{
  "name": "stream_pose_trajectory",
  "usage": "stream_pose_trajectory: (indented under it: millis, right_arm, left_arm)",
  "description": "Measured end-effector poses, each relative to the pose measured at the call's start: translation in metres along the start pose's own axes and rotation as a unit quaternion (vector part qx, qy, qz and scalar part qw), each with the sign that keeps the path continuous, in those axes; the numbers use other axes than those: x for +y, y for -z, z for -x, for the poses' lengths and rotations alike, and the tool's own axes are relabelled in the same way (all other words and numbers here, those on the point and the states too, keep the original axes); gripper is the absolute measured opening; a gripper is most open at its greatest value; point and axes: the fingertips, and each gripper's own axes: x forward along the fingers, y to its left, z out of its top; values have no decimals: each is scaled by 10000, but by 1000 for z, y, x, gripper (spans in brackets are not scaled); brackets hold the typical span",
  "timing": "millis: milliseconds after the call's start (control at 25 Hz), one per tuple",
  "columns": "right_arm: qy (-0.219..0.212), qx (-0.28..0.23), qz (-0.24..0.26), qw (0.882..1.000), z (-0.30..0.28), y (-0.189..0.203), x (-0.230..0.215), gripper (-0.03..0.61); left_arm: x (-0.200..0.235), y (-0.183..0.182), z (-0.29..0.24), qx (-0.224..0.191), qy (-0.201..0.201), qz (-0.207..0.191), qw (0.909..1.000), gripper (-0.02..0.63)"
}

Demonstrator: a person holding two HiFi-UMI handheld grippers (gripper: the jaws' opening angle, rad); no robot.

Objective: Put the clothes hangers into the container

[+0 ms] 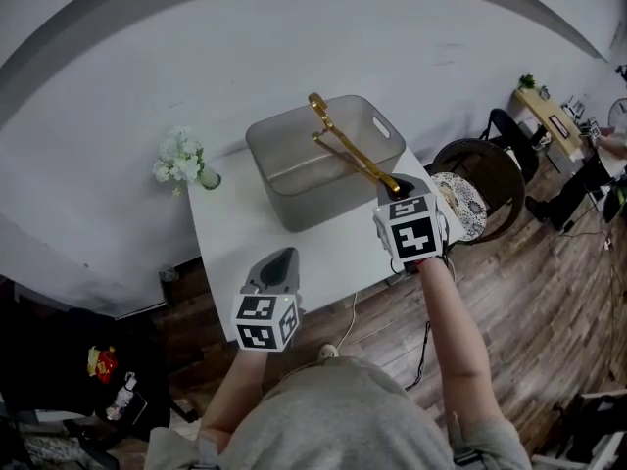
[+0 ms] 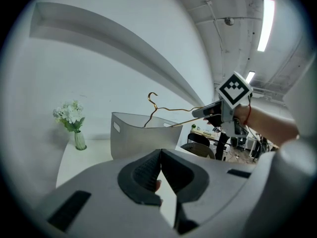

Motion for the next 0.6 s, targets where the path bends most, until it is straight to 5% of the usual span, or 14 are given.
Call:
stream_pose_trajectory:
  millis: [440,600]
  right_arm:
    - [-256,-103,-366,9990,-19,-5,2,15]
    - [-372,-164,-385,9984,-21,-7,5,74]
  left_arm:
    - [-3,2,-3,54,-46,-17,10000,8]
    - [-3,2,-5,57,-34,-34,10000,8]
